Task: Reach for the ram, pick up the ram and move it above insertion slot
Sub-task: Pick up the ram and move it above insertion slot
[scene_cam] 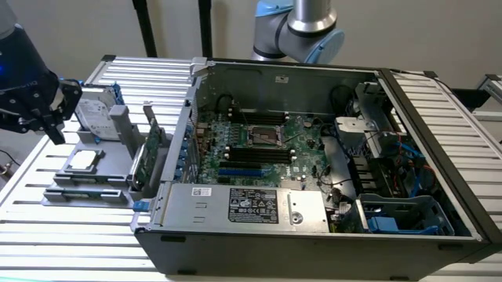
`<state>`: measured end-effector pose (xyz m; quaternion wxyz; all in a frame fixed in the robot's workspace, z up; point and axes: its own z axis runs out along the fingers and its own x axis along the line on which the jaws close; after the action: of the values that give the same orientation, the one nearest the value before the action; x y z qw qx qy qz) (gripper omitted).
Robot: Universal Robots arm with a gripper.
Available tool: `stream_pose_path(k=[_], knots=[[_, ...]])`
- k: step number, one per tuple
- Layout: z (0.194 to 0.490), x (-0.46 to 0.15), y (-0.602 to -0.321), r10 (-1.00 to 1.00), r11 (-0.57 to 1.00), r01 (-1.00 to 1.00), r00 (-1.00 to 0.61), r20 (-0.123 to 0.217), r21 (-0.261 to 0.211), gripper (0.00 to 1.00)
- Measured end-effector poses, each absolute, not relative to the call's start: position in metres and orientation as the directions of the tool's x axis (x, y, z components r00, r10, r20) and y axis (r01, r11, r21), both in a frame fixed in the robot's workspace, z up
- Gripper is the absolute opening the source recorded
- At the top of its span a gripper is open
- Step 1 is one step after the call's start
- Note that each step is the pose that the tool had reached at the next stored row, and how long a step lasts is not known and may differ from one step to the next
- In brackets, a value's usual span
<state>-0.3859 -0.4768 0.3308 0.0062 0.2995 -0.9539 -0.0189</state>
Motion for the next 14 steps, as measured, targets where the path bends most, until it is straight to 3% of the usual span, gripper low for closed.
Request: stream_pose_path(k=[14], knots=[[0.3301,-0.3859,-0.4769,-0.76,0.65,-0.759,-0.65,0.0,0.04,0.11]])
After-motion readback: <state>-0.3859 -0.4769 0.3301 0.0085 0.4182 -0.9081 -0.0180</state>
